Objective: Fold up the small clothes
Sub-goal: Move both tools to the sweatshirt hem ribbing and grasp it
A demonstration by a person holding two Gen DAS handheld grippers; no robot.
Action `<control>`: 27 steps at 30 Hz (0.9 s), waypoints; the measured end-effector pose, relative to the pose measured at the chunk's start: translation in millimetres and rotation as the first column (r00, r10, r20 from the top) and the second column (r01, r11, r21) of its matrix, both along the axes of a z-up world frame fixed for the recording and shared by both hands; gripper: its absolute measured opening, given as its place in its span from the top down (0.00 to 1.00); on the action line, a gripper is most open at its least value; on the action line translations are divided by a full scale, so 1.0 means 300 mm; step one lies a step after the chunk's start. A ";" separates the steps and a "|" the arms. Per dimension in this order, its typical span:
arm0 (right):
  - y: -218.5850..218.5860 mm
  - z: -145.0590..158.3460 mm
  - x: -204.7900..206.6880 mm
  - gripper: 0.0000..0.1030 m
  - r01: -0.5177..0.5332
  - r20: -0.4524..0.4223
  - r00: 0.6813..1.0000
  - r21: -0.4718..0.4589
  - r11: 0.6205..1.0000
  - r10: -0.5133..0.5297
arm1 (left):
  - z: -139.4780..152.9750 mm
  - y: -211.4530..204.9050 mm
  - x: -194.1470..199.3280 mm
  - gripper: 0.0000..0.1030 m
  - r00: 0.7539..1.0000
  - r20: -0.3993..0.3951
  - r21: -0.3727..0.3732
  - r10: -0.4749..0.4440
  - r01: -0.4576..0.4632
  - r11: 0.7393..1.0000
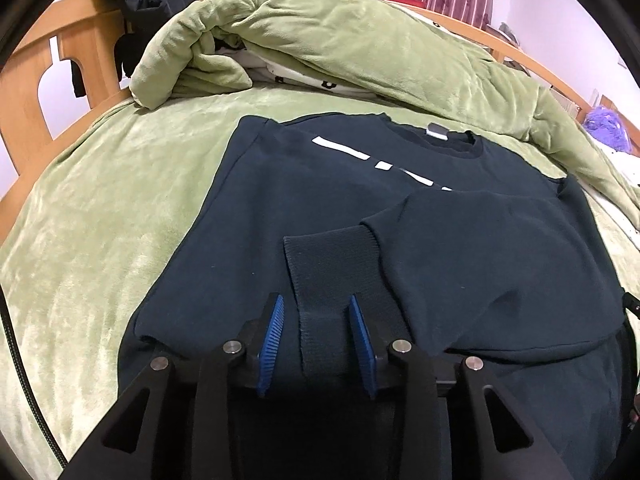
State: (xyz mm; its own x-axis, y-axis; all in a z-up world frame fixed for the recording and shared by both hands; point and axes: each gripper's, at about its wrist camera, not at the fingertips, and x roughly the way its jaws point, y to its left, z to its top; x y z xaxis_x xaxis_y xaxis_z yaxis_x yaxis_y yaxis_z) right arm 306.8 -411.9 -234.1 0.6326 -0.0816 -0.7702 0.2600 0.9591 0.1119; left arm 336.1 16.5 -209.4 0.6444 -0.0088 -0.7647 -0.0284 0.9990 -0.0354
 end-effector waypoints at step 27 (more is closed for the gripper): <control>0.086 0.094 -0.688 0.48 -0.073 -0.087 0.993 0.078 0.994 0.080 | 0.046 0.261 -0.699 0.37 0.999 -0.037 0.037 -0.033 0.034 0.999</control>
State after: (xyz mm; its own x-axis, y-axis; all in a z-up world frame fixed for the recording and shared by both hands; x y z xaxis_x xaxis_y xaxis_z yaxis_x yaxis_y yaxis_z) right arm 100.5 -386.1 -206.0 0.5627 0.0236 -0.8263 0.1986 0.9664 0.1629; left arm 126.6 94.7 -195.7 0.6157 -0.0009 -0.7880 0.0047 1.0000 0.0025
